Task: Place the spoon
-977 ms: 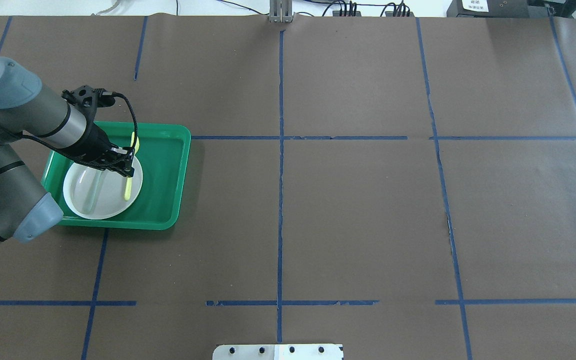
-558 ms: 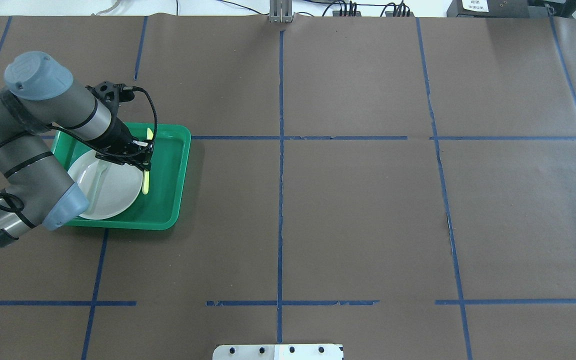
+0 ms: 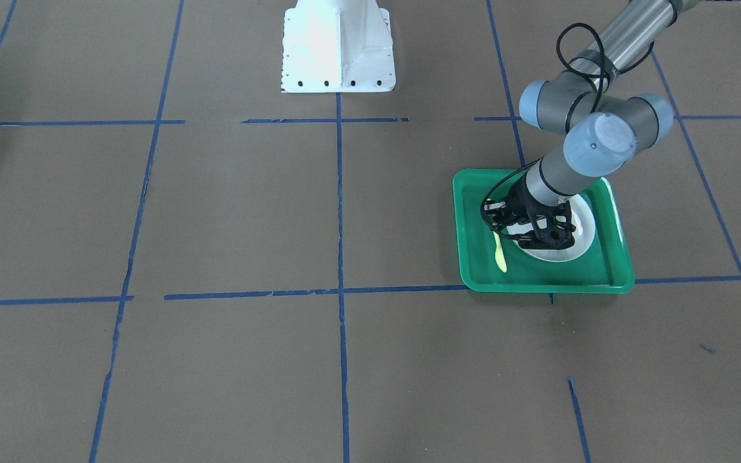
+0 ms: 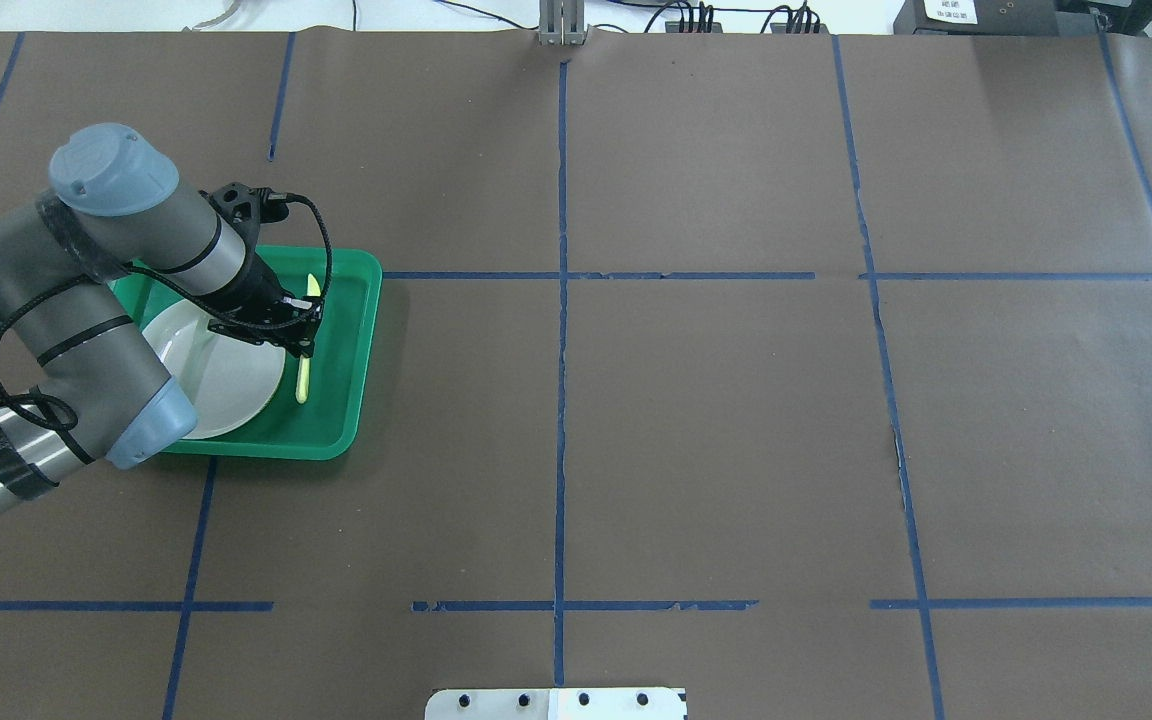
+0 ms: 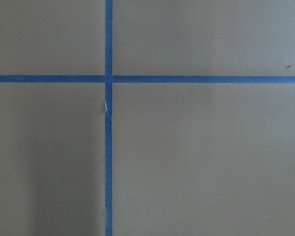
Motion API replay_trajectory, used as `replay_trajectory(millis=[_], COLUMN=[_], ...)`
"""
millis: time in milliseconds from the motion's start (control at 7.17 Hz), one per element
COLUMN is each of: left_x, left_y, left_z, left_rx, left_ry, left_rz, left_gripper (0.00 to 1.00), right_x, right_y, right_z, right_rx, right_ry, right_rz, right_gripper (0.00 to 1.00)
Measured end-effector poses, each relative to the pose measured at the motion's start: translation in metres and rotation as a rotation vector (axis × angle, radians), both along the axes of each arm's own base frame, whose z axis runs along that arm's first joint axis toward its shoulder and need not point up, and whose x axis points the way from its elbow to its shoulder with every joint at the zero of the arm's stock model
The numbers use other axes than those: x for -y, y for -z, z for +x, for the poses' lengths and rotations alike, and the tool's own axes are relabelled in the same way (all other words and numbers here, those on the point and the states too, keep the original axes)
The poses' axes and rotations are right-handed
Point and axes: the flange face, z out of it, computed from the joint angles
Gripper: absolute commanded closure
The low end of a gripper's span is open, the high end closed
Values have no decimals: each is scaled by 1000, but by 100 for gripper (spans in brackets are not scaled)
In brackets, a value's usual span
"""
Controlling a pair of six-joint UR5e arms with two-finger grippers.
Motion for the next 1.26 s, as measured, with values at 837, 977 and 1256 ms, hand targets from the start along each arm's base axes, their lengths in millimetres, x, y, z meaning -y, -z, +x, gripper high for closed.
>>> replay_trajectory(millis=[837, 977, 1256], left_x=[44, 47, 39], left_y=[-4, -25, -88], left_z=[-126, -177, -273], left_rx=[-12, 11, 79], left_ry=[112, 119, 87], left_rz=[113, 179, 293], left_gripper=[17, 23, 25], right_x=[0, 0, 0], right_y=[0, 0, 0], right_z=[0, 0, 0], right_rx=[0, 0, 0], right_ry=[0, 0, 0], right_rz=[0, 0, -1], right_gripper=[0, 0, 0])
